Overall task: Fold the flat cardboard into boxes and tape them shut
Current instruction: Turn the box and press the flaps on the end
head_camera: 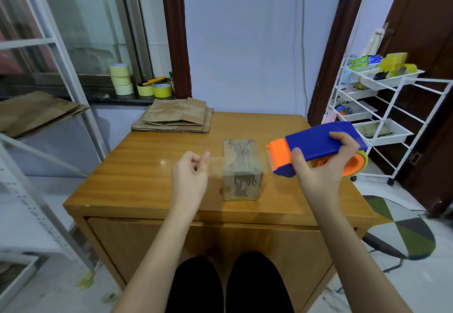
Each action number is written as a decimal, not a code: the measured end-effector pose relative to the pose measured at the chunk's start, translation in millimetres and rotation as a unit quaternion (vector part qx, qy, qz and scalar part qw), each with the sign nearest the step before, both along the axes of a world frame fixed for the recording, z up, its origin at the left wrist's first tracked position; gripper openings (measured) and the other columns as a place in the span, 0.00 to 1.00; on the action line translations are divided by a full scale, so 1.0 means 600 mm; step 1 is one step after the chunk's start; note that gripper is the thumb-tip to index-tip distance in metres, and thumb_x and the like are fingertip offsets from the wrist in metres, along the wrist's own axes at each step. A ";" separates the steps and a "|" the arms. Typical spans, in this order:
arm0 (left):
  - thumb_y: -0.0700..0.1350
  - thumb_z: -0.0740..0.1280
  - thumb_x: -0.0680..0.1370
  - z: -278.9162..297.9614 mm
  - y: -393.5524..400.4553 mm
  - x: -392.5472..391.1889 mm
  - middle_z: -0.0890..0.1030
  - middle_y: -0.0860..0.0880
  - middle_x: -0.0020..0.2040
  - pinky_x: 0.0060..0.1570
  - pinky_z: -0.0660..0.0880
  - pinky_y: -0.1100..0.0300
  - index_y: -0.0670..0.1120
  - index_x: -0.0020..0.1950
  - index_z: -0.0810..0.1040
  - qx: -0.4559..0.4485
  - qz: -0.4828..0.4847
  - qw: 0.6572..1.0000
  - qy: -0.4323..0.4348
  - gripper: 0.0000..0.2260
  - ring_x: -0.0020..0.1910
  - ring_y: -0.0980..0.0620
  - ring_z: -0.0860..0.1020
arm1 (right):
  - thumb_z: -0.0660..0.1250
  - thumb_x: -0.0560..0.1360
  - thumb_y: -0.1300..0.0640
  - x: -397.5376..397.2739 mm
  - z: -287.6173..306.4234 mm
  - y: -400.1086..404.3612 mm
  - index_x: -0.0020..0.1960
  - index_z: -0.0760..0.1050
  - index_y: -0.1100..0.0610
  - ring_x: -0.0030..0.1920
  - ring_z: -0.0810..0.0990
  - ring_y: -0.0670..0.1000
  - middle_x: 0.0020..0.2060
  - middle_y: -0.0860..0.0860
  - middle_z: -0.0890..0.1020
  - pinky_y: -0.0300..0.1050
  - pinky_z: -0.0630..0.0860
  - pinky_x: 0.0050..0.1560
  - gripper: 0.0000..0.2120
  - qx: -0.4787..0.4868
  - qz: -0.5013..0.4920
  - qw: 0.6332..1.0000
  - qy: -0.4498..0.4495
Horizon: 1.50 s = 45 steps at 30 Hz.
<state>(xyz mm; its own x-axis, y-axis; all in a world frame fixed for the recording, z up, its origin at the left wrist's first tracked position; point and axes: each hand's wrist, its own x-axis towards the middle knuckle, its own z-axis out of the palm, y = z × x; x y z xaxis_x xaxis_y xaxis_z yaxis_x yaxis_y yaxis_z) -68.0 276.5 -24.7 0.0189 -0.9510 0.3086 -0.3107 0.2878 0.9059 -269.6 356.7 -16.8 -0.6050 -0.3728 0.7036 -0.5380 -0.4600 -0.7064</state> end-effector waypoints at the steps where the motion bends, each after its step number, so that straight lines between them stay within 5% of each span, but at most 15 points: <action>1: 0.50 0.64 0.80 -0.002 0.000 0.000 0.77 0.47 0.30 0.37 0.73 0.54 0.45 0.37 0.71 0.003 -0.011 1.000 -0.005 0.14 0.31 0.48 0.76 | 0.71 0.66 0.60 -0.004 -0.005 0.003 0.58 0.60 0.53 0.50 0.70 0.30 0.52 0.40 0.64 0.26 0.68 0.48 0.28 0.009 -0.009 0.999 0.030; 9: 0.58 0.65 0.77 -0.007 -0.008 -0.010 0.80 0.50 0.30 0.34 0.70 0.60 0.46 0.37 0.74 0.026 -0.015 0.998 -0.050 0.17 0.31 0.54 0.76 | 0.73 0.65 0.59 -0.019 -0.022 -0.004 0.60 0.64 0.70 0.50 0.69 0.27 0.50 0.40 0.65 0.23 0.67 0.45 0.30 0.061 -0.034 0.992 0.101; 22: 0.58 0.62 0.78 -0.020 -0.030 -0.025 0.79 0.53 0.30 0.30 0.64 0.62 0.49 0.38 0.75 0.034 0.004 0.987 -0.154 0.15 0.33 0.58 0.76 | 0.72 0.66 0.56 -0.026 -0.040 -0.007 0.60 0.65 0.67 0.45 0.73 0.31 0.42 0.38 0.68 0.36 0.69 0.38 0.29 0.096 -0.067 0.986 0.119; 28: 0.58 0.62 0.78 -0.018 -0.033 -0.025 0.79 0.53 0.31 0.29 0.62 0.62 0.49 0.39 0.74 0.039 0.007 0.985 -0.166 0.15 0.32 0.59 0.74 | 0.72 0.65 0.55 -0.019 -0.036 -0.012 0.60 0.66 0.67 0.38 0.72 0.38 0.39 0.37 0.68 0.53 0.75 0.37 0.29 0.100 -0.079 0.983 0.129; 40: 0.59 0.61 0.78 -0.033 -0.046 -0.024 0.79 0.53 0.32 0.30 0.63 0.62 0.50 0.40 0.74 0.035 0.005 0.983 -0.182 0.15 0.32 0.59 0.75 | 0.72 0.65 0.55 -0.020 -0.044 -0.019 0.60 0.66 0.66 0.38 0.74 0.49 0.39 0.37 0.68 0.57 0.77 0.35 0.30 0.107 -0.084 0.980 0.143; 45: 0.60 0.61 0.78 -0.043 -0.053 -0.025 0.79 0.52 0.31 0.31 0.65 0.61 0.48 0.40 0.76 0.028 0.001 0.984 -0.178 0.16 0.33 0.58 0.76 | 0.72 0.64 0.55 -0.021 -0.048 -0.022 0.59 0.66 0.67 0.38 0.71 0.46 0.41 0.37 0.67 0.54 0.75 0.35 0.29 0.107 -0.086 0.980 0.142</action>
